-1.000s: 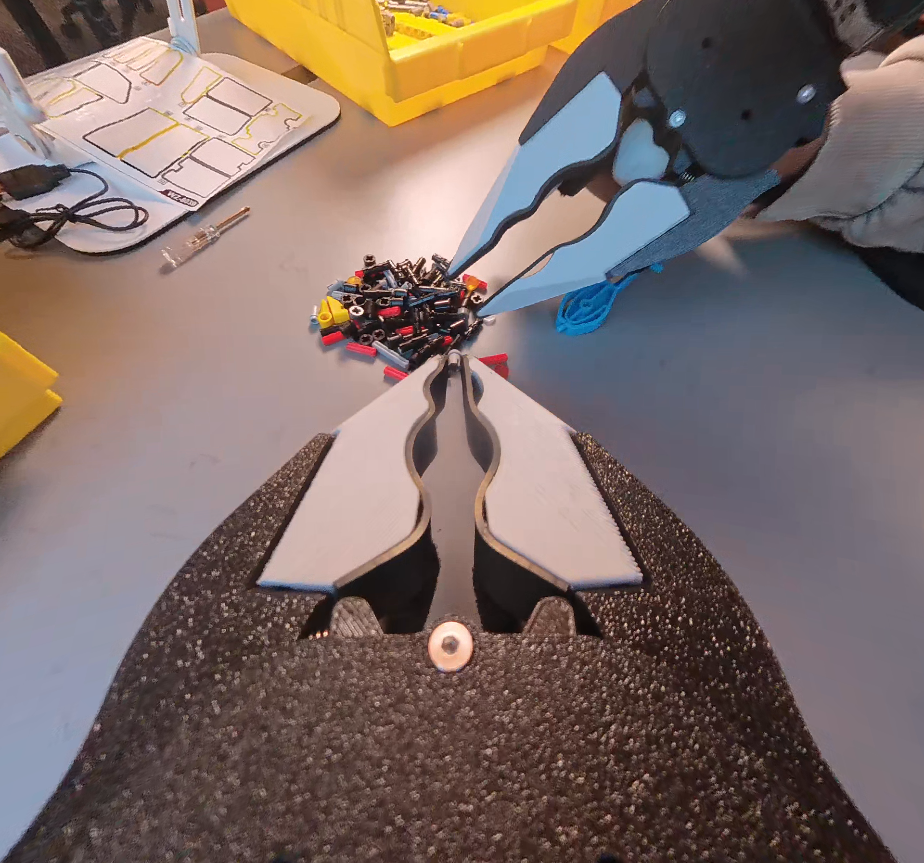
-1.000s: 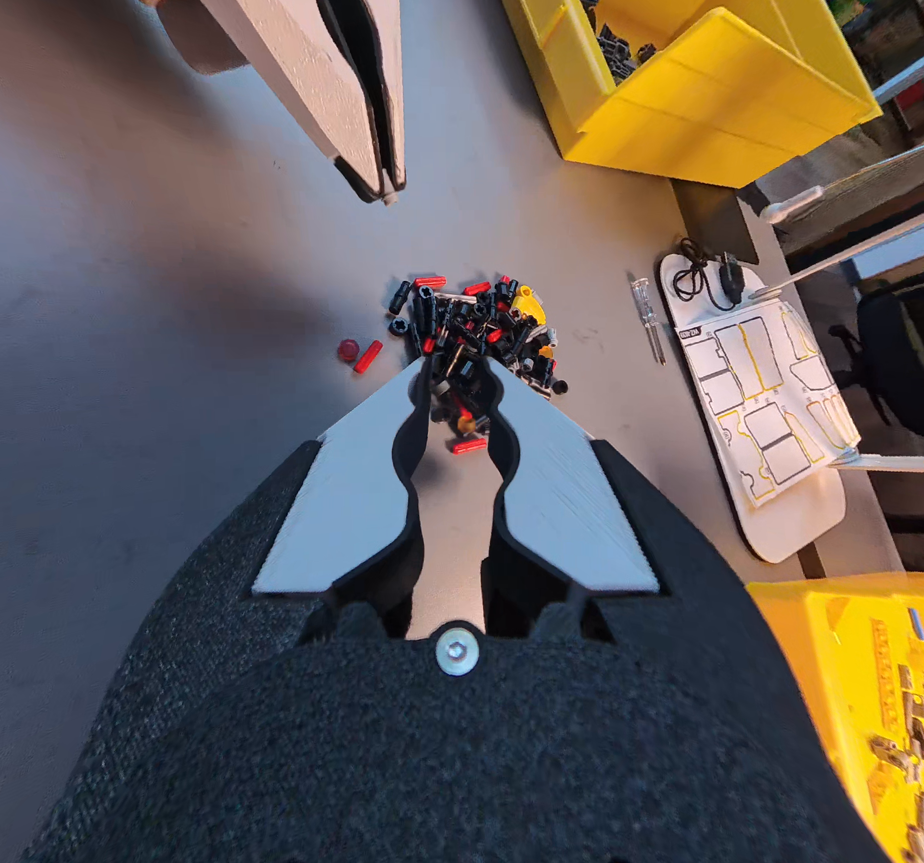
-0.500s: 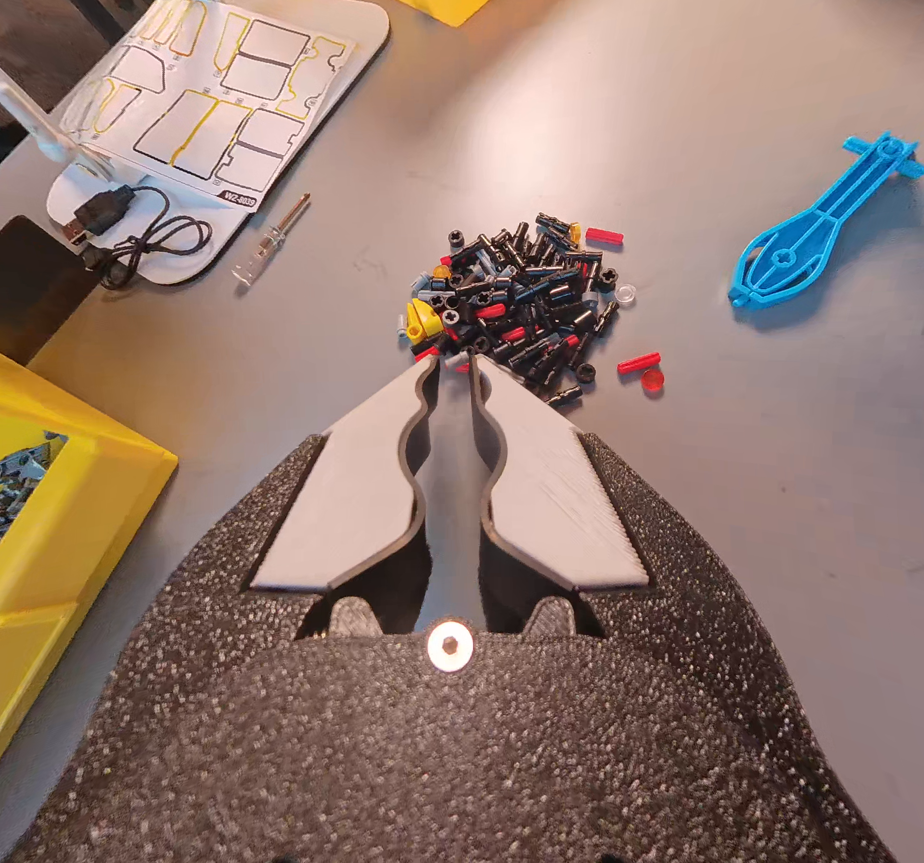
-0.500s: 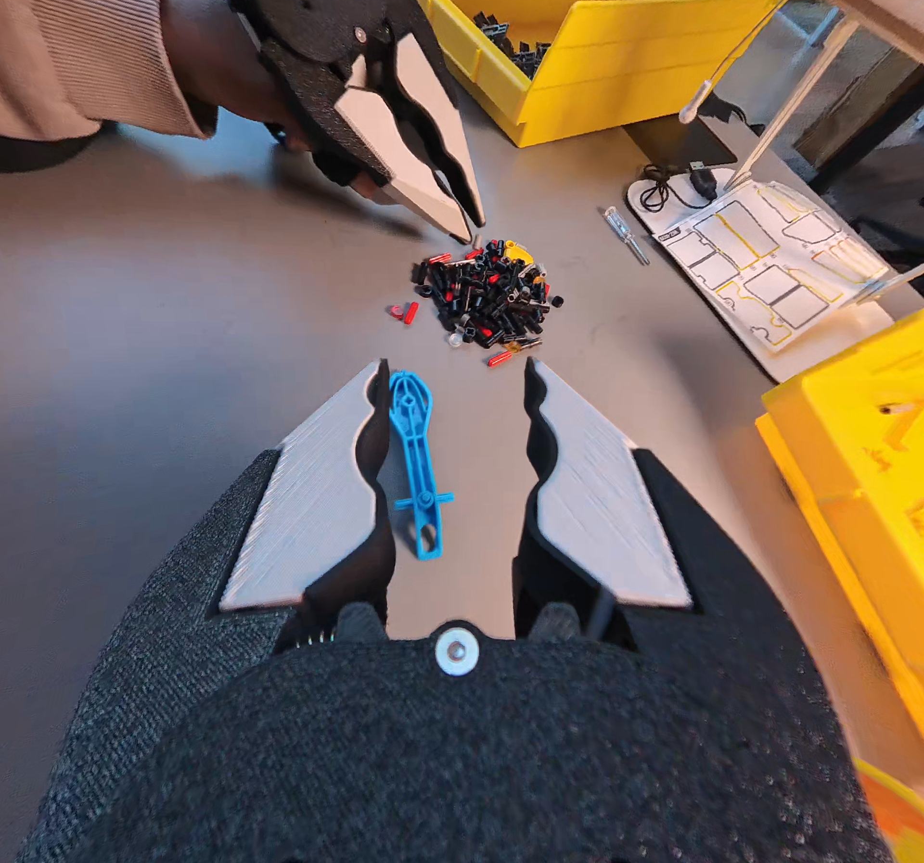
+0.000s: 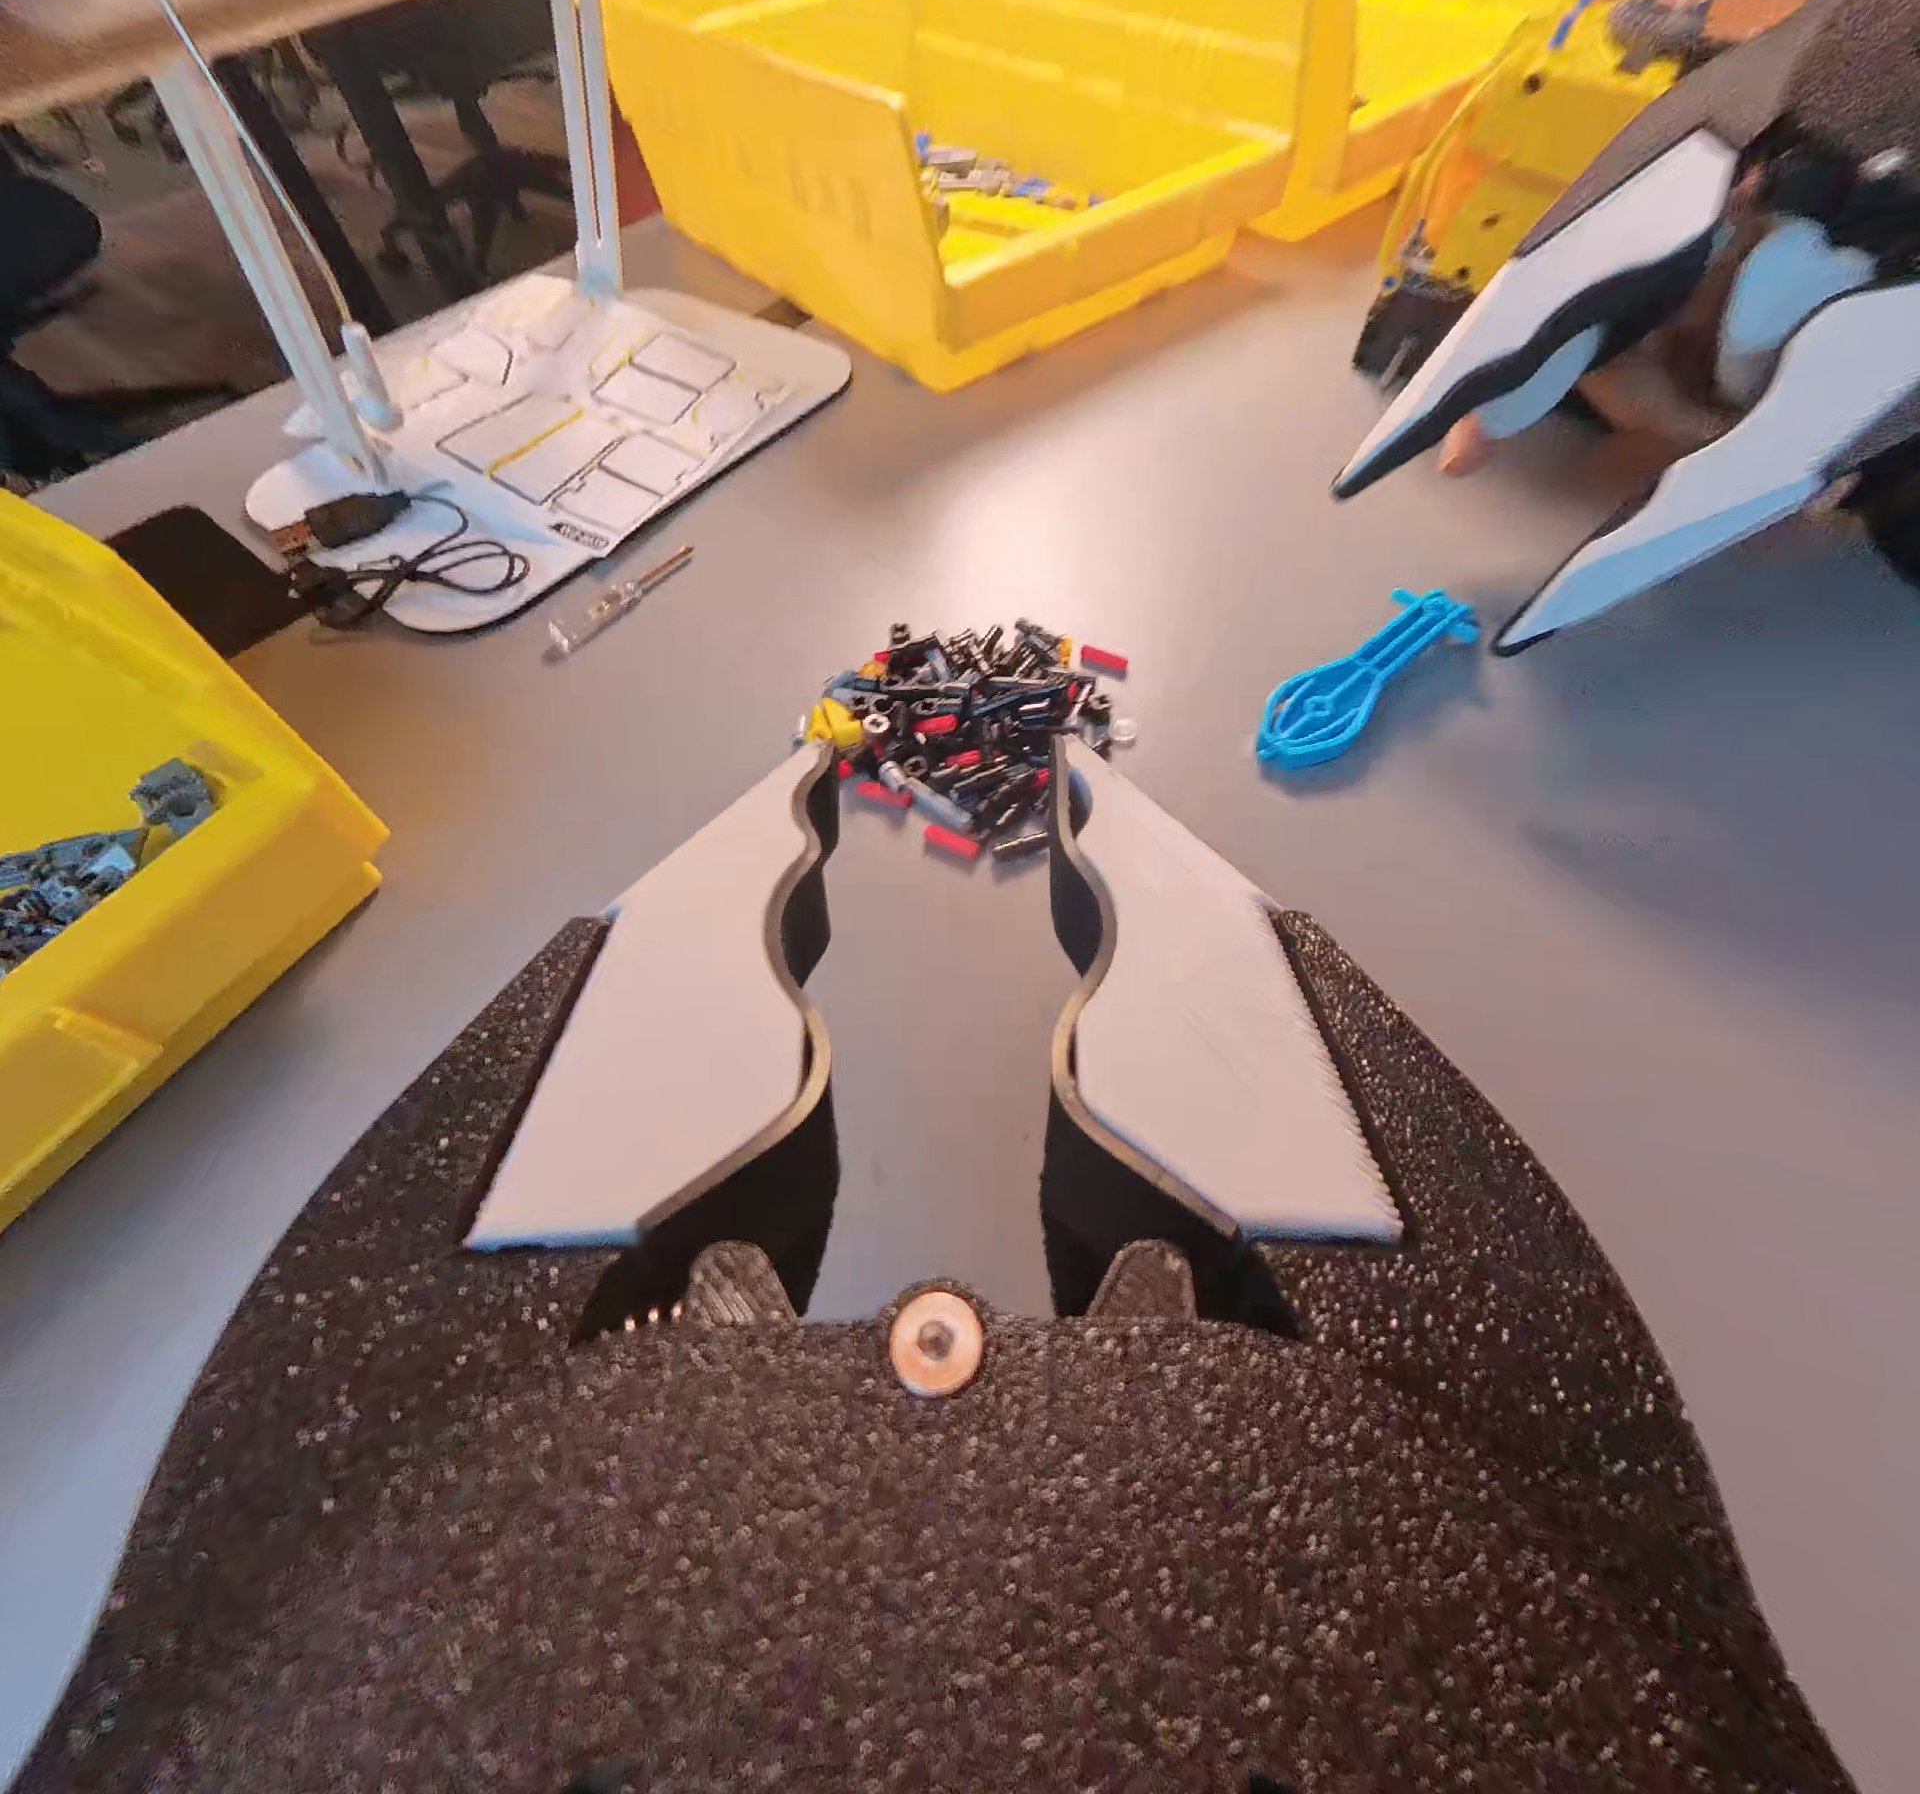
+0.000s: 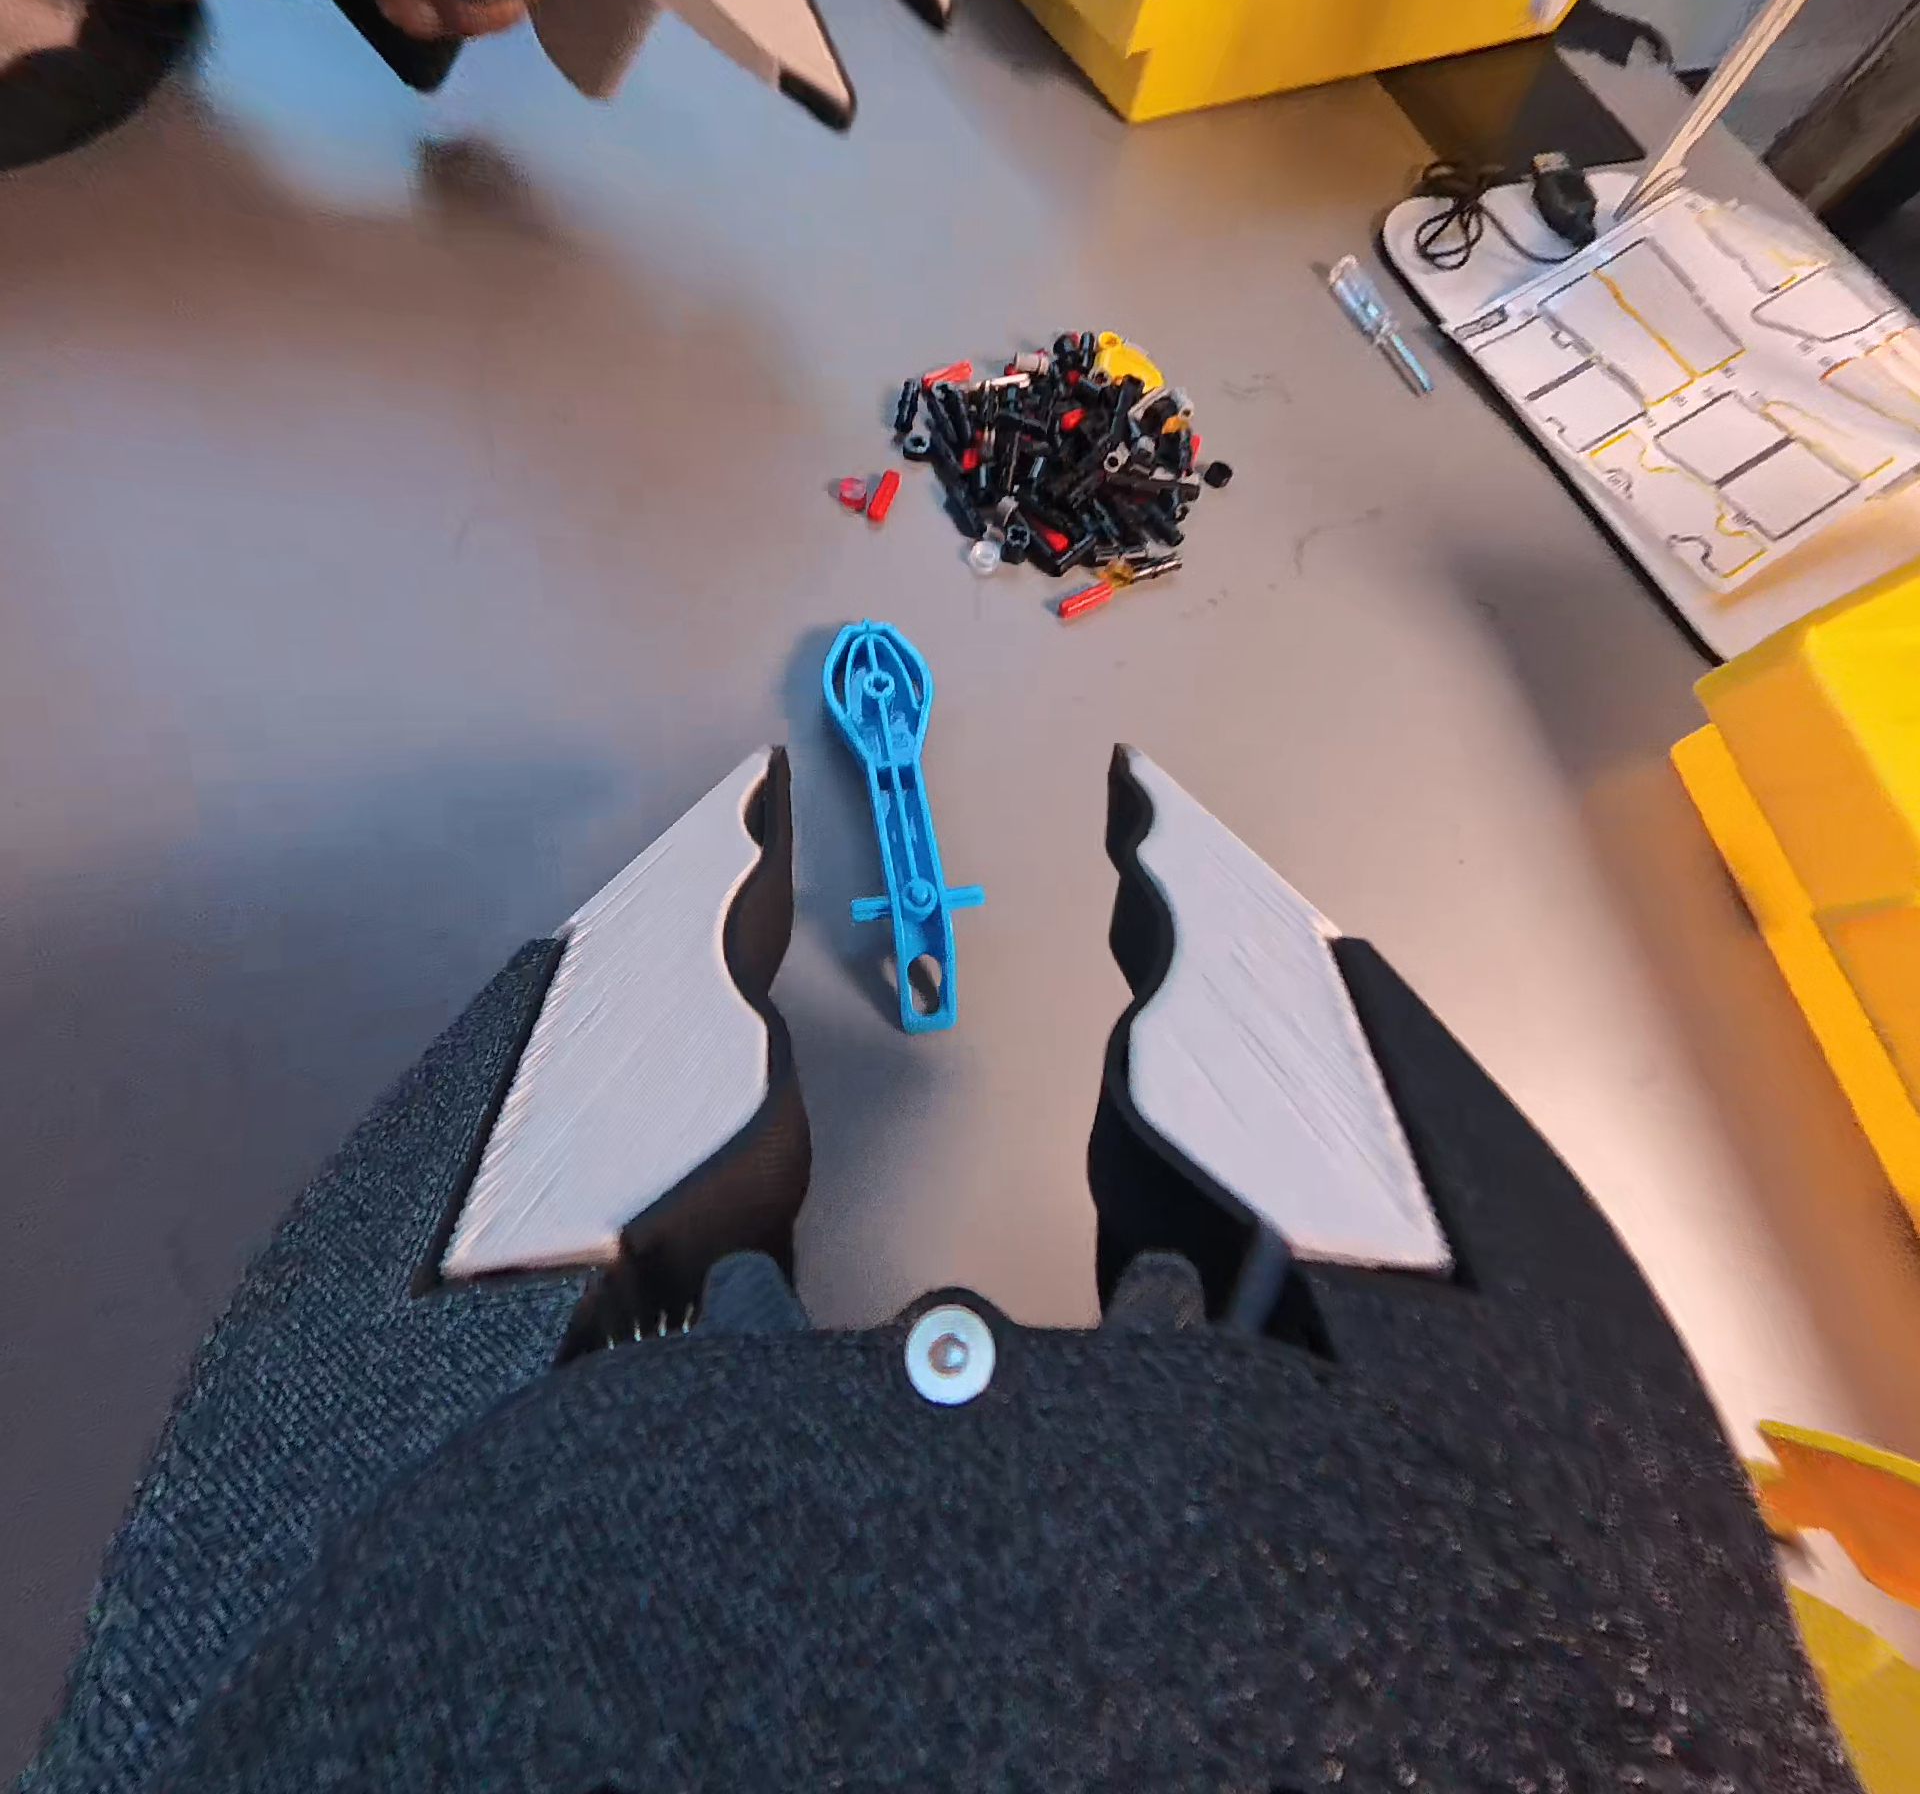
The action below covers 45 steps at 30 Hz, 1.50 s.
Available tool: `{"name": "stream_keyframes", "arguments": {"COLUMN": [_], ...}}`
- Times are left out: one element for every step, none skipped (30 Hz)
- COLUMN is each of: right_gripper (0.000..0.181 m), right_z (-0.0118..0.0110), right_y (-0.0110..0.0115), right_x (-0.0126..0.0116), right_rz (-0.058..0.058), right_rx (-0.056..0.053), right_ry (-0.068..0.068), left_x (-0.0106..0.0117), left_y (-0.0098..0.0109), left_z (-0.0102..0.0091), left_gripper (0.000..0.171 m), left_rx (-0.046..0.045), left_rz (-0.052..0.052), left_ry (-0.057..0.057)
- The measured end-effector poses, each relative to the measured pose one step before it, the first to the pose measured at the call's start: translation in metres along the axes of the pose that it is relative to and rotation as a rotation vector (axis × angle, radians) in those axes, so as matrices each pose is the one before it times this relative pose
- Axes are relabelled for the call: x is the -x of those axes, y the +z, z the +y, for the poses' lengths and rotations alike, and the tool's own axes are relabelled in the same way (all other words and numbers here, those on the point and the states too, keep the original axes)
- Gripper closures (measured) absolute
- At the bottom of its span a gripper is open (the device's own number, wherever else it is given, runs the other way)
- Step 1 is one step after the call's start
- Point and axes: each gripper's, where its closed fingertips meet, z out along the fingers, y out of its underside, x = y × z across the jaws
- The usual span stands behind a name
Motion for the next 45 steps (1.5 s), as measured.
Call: {"name": "stream_keyframes", "arguments": {"right_gripper": [0.126,0.129,0.131,0.131,0.131,0.132,0.138,0.146,0.154,0.159,0.160,0.160,0.161,0.161,0.161,0.161,0.161,0.161,0.161,0.161,0.161,0.161,0.161,0.161,0.161,0.160,0.160,0.159,0.154,0.147,0.142,0.138,0.134,0.129,0.125,0.123,0.122,0.122,0.122,0.123,0.126,0.130,0.132,0.133,0.134], "right_z": [0.00475,0.00363,0.00322,0.00358,0.00431,0.00442,0.00374,0.00181,0.00109,0.00173,0.00007,-0.00246,-0.00599,-0.00841,-0.00946,-0.01005,-0.01083,-0.00864,-0.00603,-0.00476,-0.00231,0.00015,0.00045,-0.00211,-0.00395,-0.00495,-0.00458,-0.00458,-0.00520,-0.00628,-0.00714,-0.00711,-0.00560,-0.00362,-0.00190,-0.00045,0.00102,0.00197,0.00191,0.00142,0.00143,0.00154,0.00092,0.00048,0.00024], "right_y": [0.00115,0.00132,0.00127,0.00123,0.00094,0.00058,0.00038,0.00038,0.00080,0.00151,0.00096,-0.00029,-0.00134,-0.00143,-0.00081,0.00023,0.00099,0.00250,0.00330,0.00310,0.00275,0.00223,0.00092,-0.00057,-0.00151,-0.00197,-0.00225,-0.00282,-0.00377,-0.00440,-0.00484,-0.00479,-0.00425,-0.00327,-0.00282,-0.00230,-0.00167,-0.00114,-0.00074,-0.00062,-0.00022,0.00007,0.00021,0.00028,0.00047], "right_x": [0.00318,0.00207,0.00117,0.00114,0.00041,-0.00070,-0.00047,-0.00129,-0.00059,0.00010,0.00001,0.00107,0.00266,0.00416,0.00571,0.00764,0.00938,0.01124,0.01040,0.00869,0.00827,0.00386,0.00216,0.00143,0.00078,0.00016,-0.00028,-0.00099,-0.00153,-0.00110,-0.00214,-0.00220,-0.00192,-0.00250,-0.00277,-0.00282,-0.00224,-0.00106,-0.00052,-0.00019,0.00023,0.00085,0.00114,0.00093,0.00050], "right_rz": [-0.0206,-0.0131,-0.0095,-0.0107,-0.0073,-0.0009,-0.0026,0.0036,0.0014,-0.0031,-0.0002,-0.0008,-0.0030,-0.0123,-0.0204,-0.0276,-0.0327,-0.0456,-0.0416,-0.0347,-0.0362,-0.0133,-0.0070,-0.0107,-0.0135,-0.0110,-0.0050,0.0045,0.0113,0.0102,0.0174,0.0171,0.0128,0.0155,0.0191,0.0211,0.0164,0.0085,0.0047,0.0022,-0.0005,-0.0046,-0.0047,-0.0028,0.0006], "right_rx": [0.0255,0.0194,0.0176,0.0201,0.0249,0.0239,0.0182,0.0047,0.0010,0.0081,0.0024,-0.0068,-0.0263,-0.0368,-0.0407,-0.0436,-0.0493,-0.0349,-0.0232,-0.0191,-0.0073,0.0037,0.0002,-0.0157,-0.0247,-0.0294,-0.0268,-0.0257,-0.0303,-0.0353,-0.0381,-0.0345,-0.0224,-0.0109,-0.0033,0.0023,0.0089,0.0119,0.0105,0.0058,0.0068,0.0092,0.0064,0.0038,0.0033], "right_ry": [-0.0042,0.0004,0.0040,0.0045,0.0039,0.0041,0.0032,0.0032,0.0052,0.0064,0.0011,-0.0134,-0.0209,-0.0112,-0.0026,-0.0054,-0.0039,0.0076,0.0064,0.0033,0.0038,0.0011,-0.0057,0.0145,0.0265,0.0256,0.0150,0.0024,-0.0095,-0.0171,-0.0167,-0.0143,-0.0093,-0.0079,-0.0129,-0.0168,-0.0171,-0.0148,-0.0123,-0.0109,-0.0082,-0.0066,-0.0069,-0.0063,-0.0048], "left_x": [-0.00545,-0.00492,-0.00434,-0.00470,-0.00418,-0.00392,-0.00457,-0.00371,-0.00326,-0.00416,-0.00426,-0.00510,-0.00743,-0.00917,-0.00927,-0.01051,-0.00844,-0.00736,-0.00868,-0.00633,-0.00204,-0.00230,-0.00134,-0.00014,0.00089,0.00136,0.00159,0.00158,0.00386,0.00537,0.00625,0.00868,0.01103,0.01374,0.01699,0.01921,0.02230,0.02415,0.02604,0.02935,0.03297,0.03555,0.03587,0.03228,0.03013], "left_y": [-0.00433,-0.00253,-0.00108,0.00008,0.00106,0.00184,0.00251,0.00280,0.00287,0.00243,0.00195,0.00139,0.00127,0.00124,0.00154,0.00202,0.00274,0.00313,0.00278,0.00190,0.00058,-0.00086,-0.00159,-0.00241,-0.00268,-0.00244,-0.00244,-0.00271,-0.00381,-0.00518,-0.00684,-0.00884,-0.01087,-0.01337,-0.01618,-0.01866,-0.02059,-0.02148,-0.02125,-0.02086,-0.02031,-0.01844,-0.01451,-0.00934,-0.00494], "left_z": [-0.00320,-0.00099,0.00061,0.00176,0.00191,0.00196,0.00282,0.00356,0.00361,0.00275,0.00129,-0.00022,-0.00107,-0.00212,-0.00302,-0.00284,-0.00176,-0.00039,0.00118,0.00150,0.00134,0.00067,-0.00036,-0.00275,-0.00362,-0.00278,-0.00272,-0.00140,-0.00090,-0.00144,-0.00297,-0.00423,-0.00487,-0.00503,-0.00621,-0.00711,-0.00752,-0.00626,-0.00350,-0.00051,0.00099,0.00384,0.01000,0.01728,0.01804], "left_gripper": [0.130,0.129,0.128,0.127,0.127,0.127,0.127,0.126,0.125,0.124,0.123,0.123,0.122,0.121,0.121,0.122,0.122,0.123,0.128,0.136,0.145,0.146,0.147,0.148,0.148,0.148,0.148,0.148,0.148,0.148,0.148,0.148,0.148,0.148,0.148,0.148,0.148,0.148,0.148,0.148,0.148,0.148,0.148,0.148,0.147], "left_rx": [-0.01851,-0.00516,0.00255,0.00759,0.00786,0.00692,0.01256,0.01774,0.01844,0.01689,0.01377,0.00342,-0.00064,-0.00506,-0.00979,-0.00669,0.00036,0.00852,0.01709,0.01676,0.01436,0.00954,0.00286,-0.01007,-0.01356,-0.00967,-0.01207,-0.00736,-0.00791,-0.01272,-0.02081,-0.02693,-0.02666,-0.02354,-0.02836,-0.03218,-0.03055,-0.01706,0.00632,0.02778,0.03237,0.04332,0.07049,0.10090,0.08606], "left_rz": [0.0040,0.0042,0.0056,0.0136,0.0148,0.0163,0.0213,0.0163,0.0113,0.0141,0.0118,0.0131,0.0251,0.0318,0.0277,0.0327,0.0177,0.0104,0.0221,0.0122,-0.0049,0.0099,0.0134,0.0090,0.0020,-0.0017,-0.0003,0.0044,-0.0097,-0.0191,-0.0217,-0.0352,-0.0490,-0.0659,-0.0812,-0.0871,-0.0961,-0.0948,-0.0903,-0.0971,-0.1078,-0.1087,-0.0926,-0.0545,-0.0394], "left_ry": [0.0083,0.0125,0.0097,0.0038,-0.0019,-0.0018,0.0005,0.0046,0.0110,0.0160,0.0218,0.0245,0.0237,0.0234,0.0267,0.0364,0.0452,0.0546,0.0590,0.0516,0.0352,0.0196,-0.0003,-0.0117,-0.0082,-0.0053,-0.0125,-0.0197,-0.0196,-0.0152,-0.0216,-0.0270,-0.0244,-0.0225,-0.0242,-0.0279,-0.0292,-0.0228,-0.0166,-0.0108,-0.0001,0.0027,-0.0035,-0.0155,-0.0232]}}
